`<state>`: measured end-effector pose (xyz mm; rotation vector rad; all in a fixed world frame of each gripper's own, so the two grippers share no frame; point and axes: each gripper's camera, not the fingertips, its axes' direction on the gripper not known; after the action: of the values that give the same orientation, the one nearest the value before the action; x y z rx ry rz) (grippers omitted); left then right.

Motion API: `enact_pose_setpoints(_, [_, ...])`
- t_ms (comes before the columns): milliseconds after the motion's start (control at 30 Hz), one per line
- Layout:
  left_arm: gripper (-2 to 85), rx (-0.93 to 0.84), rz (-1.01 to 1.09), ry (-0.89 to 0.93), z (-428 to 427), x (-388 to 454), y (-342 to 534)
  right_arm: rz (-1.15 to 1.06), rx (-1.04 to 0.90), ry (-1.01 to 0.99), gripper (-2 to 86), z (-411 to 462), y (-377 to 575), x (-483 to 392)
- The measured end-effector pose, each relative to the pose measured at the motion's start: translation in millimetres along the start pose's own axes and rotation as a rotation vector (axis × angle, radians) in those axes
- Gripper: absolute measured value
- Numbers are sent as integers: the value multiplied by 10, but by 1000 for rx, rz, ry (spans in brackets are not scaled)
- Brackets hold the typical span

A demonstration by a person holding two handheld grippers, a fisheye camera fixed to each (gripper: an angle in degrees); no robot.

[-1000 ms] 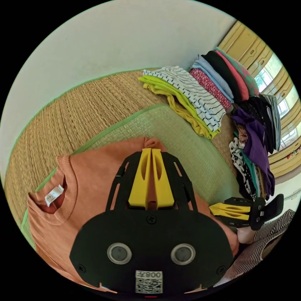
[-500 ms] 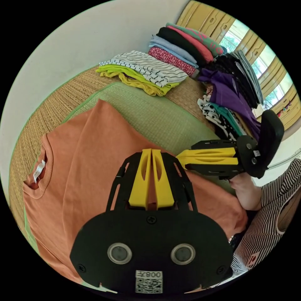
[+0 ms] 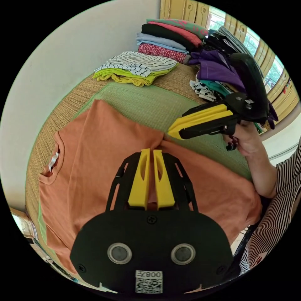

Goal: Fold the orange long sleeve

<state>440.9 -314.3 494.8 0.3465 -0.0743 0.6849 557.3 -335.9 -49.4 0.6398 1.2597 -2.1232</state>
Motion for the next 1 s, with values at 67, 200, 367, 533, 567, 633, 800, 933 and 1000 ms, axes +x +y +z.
enact_pose_setpoints(67, [22,34,-18,-2,-98,-19,50,-13,-28,-1,39,66,-20,-5])
enact_pose_setpoints(200, [18,95,-68,51,-277,-128,226,-49,-56,14,43,167,-69,-65])
enact_pose_setpoints(367, [20,30,-42,60,-197,-99,425,-86,-96,142,19,233,-90,-129])
enact_pose_setpoints(533, [23,-4,-36,35,-159,-112,677,-57,-96,141,7,267,-102,-48])
enact_pose_setpoints(567, [22,7,-50,52,-239,-152,762,-56,-96,141,6,274,-105,-47])
enact_pose_setpoints(633, [19,49,-92,77,-410,-231,947,-57,-97,145,5,301,-116,-47])
enact_pose_setpoints(800, [8,108,-315,22,-863,-560,1818,-57,-75,125,4,350,-98,-11])
enact_pose_setpoints(933, [4,53,-491,-64,-926,-892,2516,-10,-72,110,4,392,-124,-1])
enact_pose_setpoints(1000, [3,10,-564,71,-819,-1122,2911,14,-74,86,3,408,-143,29])
